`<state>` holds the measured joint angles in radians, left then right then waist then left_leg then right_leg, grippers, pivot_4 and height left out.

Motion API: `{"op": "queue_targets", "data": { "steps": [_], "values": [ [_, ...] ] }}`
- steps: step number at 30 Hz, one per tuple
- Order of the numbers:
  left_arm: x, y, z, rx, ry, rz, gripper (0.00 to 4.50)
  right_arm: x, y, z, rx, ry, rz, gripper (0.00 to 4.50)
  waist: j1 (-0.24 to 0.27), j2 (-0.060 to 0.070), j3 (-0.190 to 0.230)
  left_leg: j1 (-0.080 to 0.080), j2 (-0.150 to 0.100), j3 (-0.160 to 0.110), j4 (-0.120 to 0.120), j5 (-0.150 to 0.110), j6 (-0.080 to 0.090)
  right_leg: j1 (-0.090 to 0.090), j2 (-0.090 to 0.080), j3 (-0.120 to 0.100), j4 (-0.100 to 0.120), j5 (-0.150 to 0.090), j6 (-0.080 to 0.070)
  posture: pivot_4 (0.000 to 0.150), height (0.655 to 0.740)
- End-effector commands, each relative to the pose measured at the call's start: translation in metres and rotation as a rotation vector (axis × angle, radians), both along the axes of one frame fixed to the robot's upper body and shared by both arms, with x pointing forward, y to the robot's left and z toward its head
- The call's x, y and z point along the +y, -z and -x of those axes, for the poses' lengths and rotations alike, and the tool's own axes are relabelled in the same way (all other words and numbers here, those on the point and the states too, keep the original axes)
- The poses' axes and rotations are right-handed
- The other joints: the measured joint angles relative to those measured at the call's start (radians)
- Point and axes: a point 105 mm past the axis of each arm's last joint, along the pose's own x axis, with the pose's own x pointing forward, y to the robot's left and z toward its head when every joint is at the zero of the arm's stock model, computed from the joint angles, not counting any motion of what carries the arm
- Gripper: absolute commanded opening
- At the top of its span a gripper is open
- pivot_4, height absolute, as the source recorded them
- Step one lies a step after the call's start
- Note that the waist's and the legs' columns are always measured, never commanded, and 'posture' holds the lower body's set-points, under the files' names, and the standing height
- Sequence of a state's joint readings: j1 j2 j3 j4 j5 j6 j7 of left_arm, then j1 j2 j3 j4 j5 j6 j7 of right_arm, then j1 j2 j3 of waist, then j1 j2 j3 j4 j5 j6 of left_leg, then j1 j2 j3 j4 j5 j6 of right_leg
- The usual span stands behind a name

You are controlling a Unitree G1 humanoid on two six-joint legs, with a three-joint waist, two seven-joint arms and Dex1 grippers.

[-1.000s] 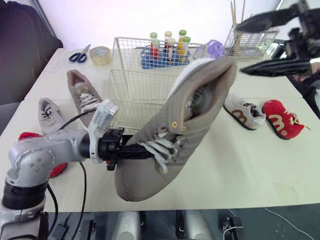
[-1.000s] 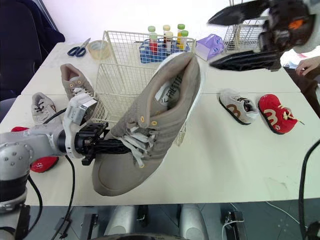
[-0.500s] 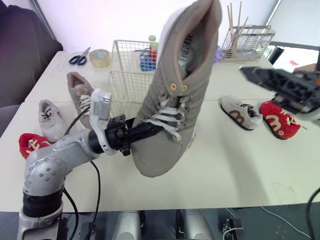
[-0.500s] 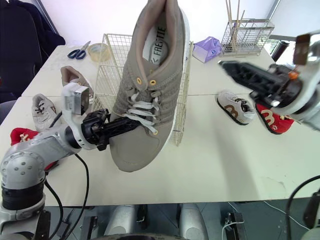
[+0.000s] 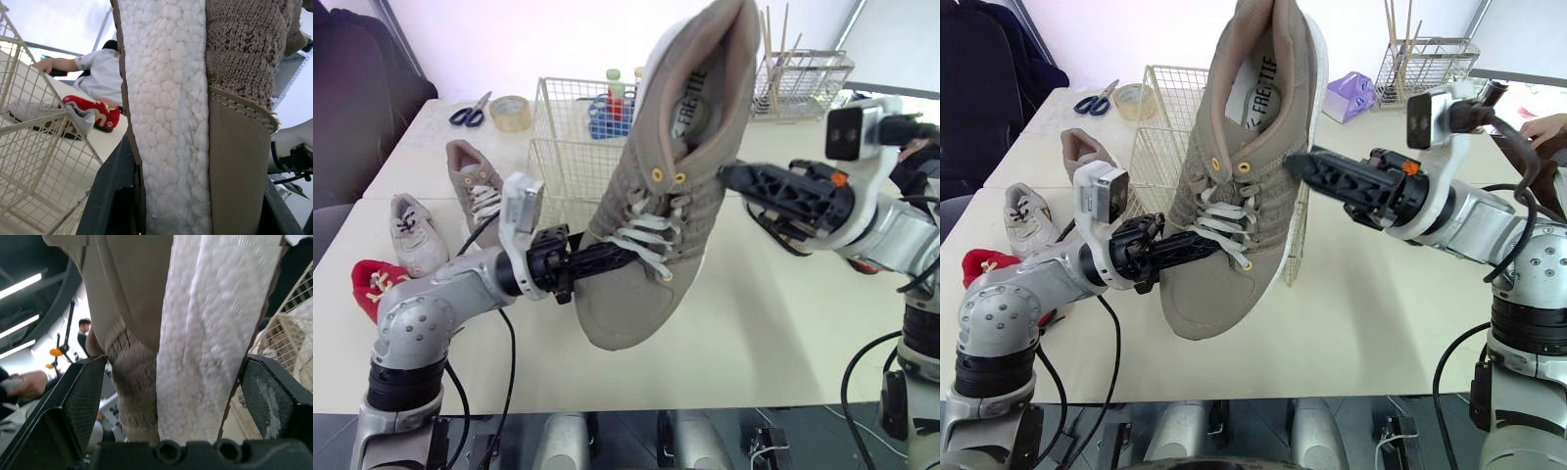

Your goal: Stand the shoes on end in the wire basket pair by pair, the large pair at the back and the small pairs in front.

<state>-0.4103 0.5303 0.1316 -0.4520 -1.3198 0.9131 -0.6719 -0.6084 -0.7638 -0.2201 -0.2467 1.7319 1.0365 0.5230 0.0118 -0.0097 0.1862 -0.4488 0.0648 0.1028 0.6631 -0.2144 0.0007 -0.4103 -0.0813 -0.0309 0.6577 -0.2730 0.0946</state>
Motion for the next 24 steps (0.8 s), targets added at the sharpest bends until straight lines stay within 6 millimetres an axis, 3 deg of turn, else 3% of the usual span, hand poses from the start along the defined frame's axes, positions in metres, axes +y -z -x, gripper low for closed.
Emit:
{"op": "queue_targets", "data": {
  "steps": [1, 7, 10, 14, 16, 19, 22, 24],
  "values": [
    [0.0, -0.016, 0.003, -0.07, 0.015, 0.04, 1.33, 0.007, 0.001, 0.008, -0.03, -0.041, 0.011, 4.44, 0.0, 0.0, 0.0, 0.0, 0.0, 0.0, 0.0, 0.0, 0.0, 0.0, 0.0, 0.0, 0.0, -0.001, -0.001, 0.15, 0.74],
    [-0.005, -0.015, 0.006, -0.073, 0.029, 0.029, 1.33, 0.013, -0.001, 0.003, -0.046, -0.036, -0.011, 4.44, 0.0, 0.0, 0.0, 0.0, 0.0, 0.0, 0.0, 0.0, 0.0, 0.0, 0.0, 0.0, 0.0, -0.001, -0.001, 0.15, 0.74],
    [-0.003, -0.008, 0.005, -0.065, 0.02, -0.001, 1.33, 0.009, -0.005, 0.0, -0.058, -0.022, -0.028, 3.7, 0.0, 0.0, 0.0, 0.0, 0.0, 0.0, 0.0, 0.0, 0.0, 0.0, 0.0, 0.0, 0.0, -0.001, -0.001, 0.15, 0.74],
    [0.002, -0.003, 0.002, -0.056, 0.005, -0.022, 1.33, 0.008, -0.007, 0.004, -0.07, -0.049, -0.032, 1.94, 0.0, 0.0, 0.0, 0.0, 0.0, 0.0, -0.001, 0.0, 0.0, 0.0, 0.0, 0.0, -0.002, -0.001, -0.002, 0.15, 0.74],
    [0.003, -0.001, 0.0, -0.056, -0.007, -0.04, 1.33, 0.011, -0.007, 0.009, -0.084, -0.074, -0.027, 1.51, 0.0, 0.0, 0.0, 0.0, 0.0, 0.0, -0.001, 0.0, 0.0, 0.0, 0.0, 0.0, -0.002, -0.001, -0.002, 0.15, 0.74],
    [0.005, 0.005, -0.007, -0.084, -0.055, -0.108, 2.68, 0.014, -0.009, 0.011, -0.117, -0.074, -0.017, 1.48, 0.0, 0.0, 0.0, 0.0, 0.0, 0.0, -0.001, 0.0, 0.0, 0.0, 0.0, 0.0, -0.002, -0.001, -0.002, 0.15, 0.74],
    [0.013, 0.003, -0.011, -0.137, -0.12, -0.172, 4.32, 0.012, -0.016, 0.009, -0.176, -0.038, 0.006, 1.48, -0.001, 0.0, 0.0, 0.0, 0.0, 0.0, -0.002, 0.0, 0.0, 0.0, 0.0, 0.0, -0.004, -0.001, -0.002, 0.15, 0.74],
    [0.023, -0.001, -0.005, -0.161, -0.113, -0.21, 4.48, 0.008, -0.025, 0.007, -0.226, -0.017, 0.014, 1.48, -0.002, 0.0, 0.0, -0.001, 0.0, 0.0, -0.002, 0.0, 0.0, -0.001, 0.0, 0.0, -0.004, -0.001, -0.002, 0.15, 0.74]
  ]
}}
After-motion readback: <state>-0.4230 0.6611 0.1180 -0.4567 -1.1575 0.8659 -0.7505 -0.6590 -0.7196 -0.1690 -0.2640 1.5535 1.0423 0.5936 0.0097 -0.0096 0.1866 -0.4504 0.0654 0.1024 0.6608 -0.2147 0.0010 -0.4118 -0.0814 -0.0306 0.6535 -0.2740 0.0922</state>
